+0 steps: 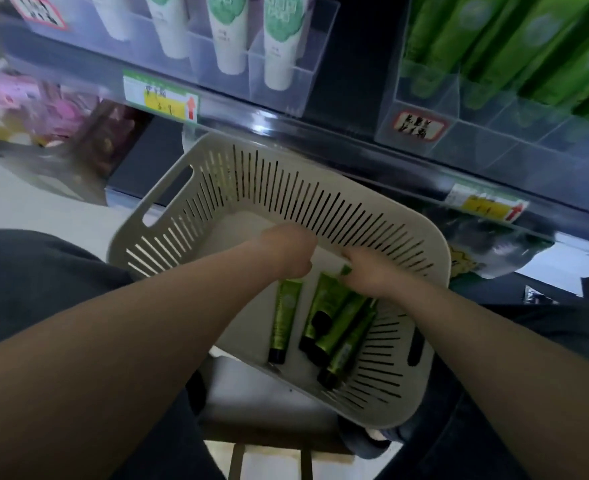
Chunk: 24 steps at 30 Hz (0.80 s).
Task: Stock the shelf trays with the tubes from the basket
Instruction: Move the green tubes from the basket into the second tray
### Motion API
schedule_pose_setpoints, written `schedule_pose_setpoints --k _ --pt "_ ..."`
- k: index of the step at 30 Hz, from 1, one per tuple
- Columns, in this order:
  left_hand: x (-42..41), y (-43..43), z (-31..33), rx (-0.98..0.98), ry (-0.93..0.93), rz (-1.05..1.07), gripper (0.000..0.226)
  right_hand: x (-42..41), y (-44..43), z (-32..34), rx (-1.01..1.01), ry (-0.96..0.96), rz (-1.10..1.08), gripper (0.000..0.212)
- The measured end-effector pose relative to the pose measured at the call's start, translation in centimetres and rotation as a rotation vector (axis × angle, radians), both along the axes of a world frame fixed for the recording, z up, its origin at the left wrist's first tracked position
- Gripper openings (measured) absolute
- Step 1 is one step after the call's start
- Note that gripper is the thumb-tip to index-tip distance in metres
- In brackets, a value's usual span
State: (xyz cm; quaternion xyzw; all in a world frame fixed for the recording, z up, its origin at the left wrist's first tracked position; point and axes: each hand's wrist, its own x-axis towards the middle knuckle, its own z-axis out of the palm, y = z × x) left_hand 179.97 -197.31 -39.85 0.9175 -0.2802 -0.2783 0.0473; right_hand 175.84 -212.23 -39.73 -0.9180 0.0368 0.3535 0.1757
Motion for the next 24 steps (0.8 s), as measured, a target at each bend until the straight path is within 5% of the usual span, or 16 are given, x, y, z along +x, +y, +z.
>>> schedule_pose_setpoints --k 15,24 --pt "1.8 -1.7 -6.5 0.113 0.258 0.027 0.028 2.6 -1.7 -5.1 -0.079 0.216 -0.065 0.029" --pt "2.2 -1.5 -8.7 0.085 0.257 0.031 0.027 3.2 -2.0 -7.9 -0.096 0.274 -0.085 0.041"
